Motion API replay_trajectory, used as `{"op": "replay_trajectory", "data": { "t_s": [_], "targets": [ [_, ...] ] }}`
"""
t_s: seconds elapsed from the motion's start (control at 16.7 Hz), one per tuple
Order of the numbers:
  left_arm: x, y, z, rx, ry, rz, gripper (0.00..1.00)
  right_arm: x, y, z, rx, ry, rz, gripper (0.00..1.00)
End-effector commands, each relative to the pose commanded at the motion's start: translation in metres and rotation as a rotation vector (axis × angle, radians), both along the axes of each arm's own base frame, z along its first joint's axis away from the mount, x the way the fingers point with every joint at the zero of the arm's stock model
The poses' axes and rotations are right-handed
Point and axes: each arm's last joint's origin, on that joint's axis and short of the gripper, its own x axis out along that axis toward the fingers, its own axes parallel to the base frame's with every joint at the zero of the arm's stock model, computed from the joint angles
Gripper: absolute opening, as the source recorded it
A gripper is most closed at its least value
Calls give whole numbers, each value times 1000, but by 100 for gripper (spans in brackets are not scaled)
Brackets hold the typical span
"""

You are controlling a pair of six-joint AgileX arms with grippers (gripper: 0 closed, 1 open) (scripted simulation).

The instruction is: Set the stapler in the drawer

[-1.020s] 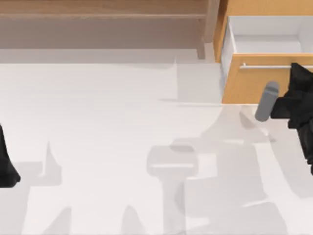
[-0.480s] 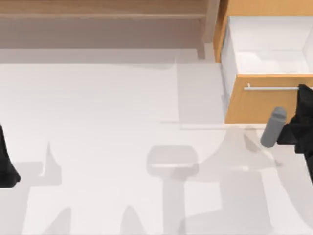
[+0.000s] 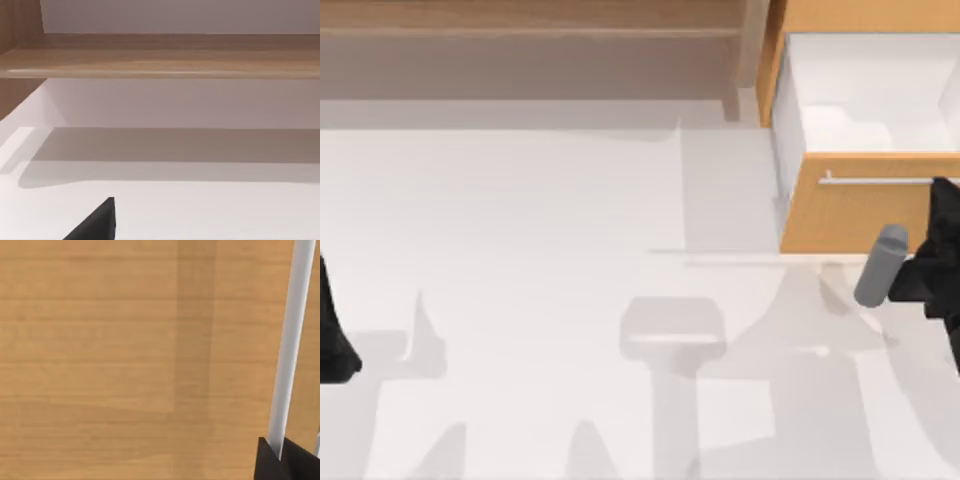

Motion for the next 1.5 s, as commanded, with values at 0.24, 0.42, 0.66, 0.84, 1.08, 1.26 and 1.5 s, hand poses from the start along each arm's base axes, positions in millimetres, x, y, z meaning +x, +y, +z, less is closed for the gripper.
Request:
{"op": "replay_trajectory", "data": {
  "t_s": [0.24, 0.42, 0.66, 0.84, 1.08, 1.26, 1.5],
  "targets": [
    [0, 0, 0, 0, 0, 0, 100, 0, 0, 0, 0, 0, 0, 53],
    [0, 0, 0, 0, 0, 0, 100, 0, 0, 0, 0, 0, 0, 75],
    [0, 0, 0, 0, 0, 0, 100, 0, 0, 0, 0, 0, 0, 100],
    [0, 0, 0, 0, 0, 0, 100, 0, 0, 0, 0, 0, 0, 100],
    [0, 0, 0, 0, 0, 0, 100, 0, 0, 0, 0, 0, 0, 100],
    [0, 0, 0, 0, 0, 0, 100, -3, 0, 0, 1, -4, -1, 100],
    [0, 0, 0, 0, 0, 0, 100, -19, 0, 0, 1, -2, -1, 100]
  ]
}}
